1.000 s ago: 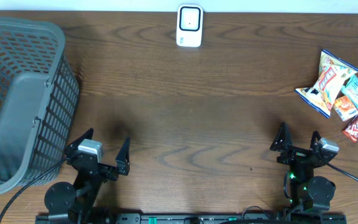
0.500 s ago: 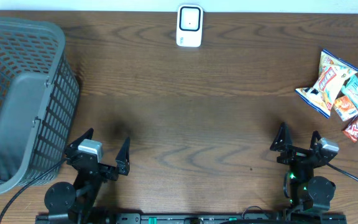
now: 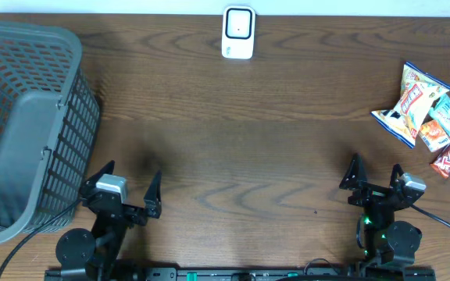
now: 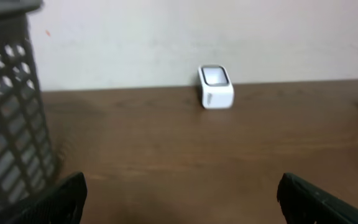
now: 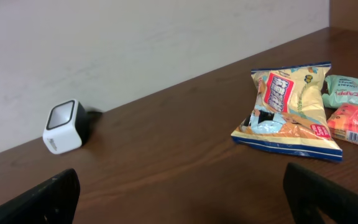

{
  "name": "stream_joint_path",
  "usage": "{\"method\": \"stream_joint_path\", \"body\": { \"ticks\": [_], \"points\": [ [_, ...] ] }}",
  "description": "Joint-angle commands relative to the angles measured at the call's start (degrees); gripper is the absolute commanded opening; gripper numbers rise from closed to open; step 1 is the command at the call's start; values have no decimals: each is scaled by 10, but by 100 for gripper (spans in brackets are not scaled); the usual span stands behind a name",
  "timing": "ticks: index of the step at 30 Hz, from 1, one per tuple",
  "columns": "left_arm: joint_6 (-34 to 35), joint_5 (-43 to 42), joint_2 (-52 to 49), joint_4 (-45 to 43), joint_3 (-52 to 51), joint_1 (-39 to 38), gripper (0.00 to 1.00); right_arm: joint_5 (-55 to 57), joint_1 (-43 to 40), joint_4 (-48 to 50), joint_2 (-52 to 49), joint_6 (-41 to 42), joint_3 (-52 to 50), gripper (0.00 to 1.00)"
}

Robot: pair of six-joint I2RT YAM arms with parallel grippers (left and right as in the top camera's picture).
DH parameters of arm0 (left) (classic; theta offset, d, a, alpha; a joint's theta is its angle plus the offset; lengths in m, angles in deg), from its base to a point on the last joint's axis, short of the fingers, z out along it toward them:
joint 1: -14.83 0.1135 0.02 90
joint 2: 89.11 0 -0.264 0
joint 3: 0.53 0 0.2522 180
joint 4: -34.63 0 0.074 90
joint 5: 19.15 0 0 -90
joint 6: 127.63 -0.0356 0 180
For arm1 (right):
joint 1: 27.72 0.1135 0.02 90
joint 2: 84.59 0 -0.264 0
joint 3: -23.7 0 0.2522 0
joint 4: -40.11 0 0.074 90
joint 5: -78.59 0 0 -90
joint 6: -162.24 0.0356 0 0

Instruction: Scan the item barcode

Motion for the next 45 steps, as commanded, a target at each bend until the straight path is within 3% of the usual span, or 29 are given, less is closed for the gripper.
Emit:
{"method": "stream_joint_path", "body": {
  "ticks": [1, 5, 12, 17, 23, 33, 45],
  "points": [
    [-12, 41, 8, -44, -40, -4, 98, -2, 4, -2, 3, 8, -1, 100],
    [-14, 53, 18, -129, -93, -4, 98, -2, 4, -2, 3, 8, -1, 99],
    [-15, 75, 18, -201, -150, -4, 98, -2, 4, -2, 3, 8, -1, 99],
    [-56, 76, 18, -205, -179, -12, 98, -2, 4, -2, 3, 8, -1, 99],
    [-59, 102, 18, -157, -181, -17, 98, -2, 4, -2, 3, 8, -1, 99],
    [-17, 128, 18, -153, -181, -17, 98, -2, 4, -2, 3, 8, -1, 99],
    [-13, 128, 18, -155, -181, -17, 98, -2, 4, -2, 3, 8, -1, 99]
  ]
}}
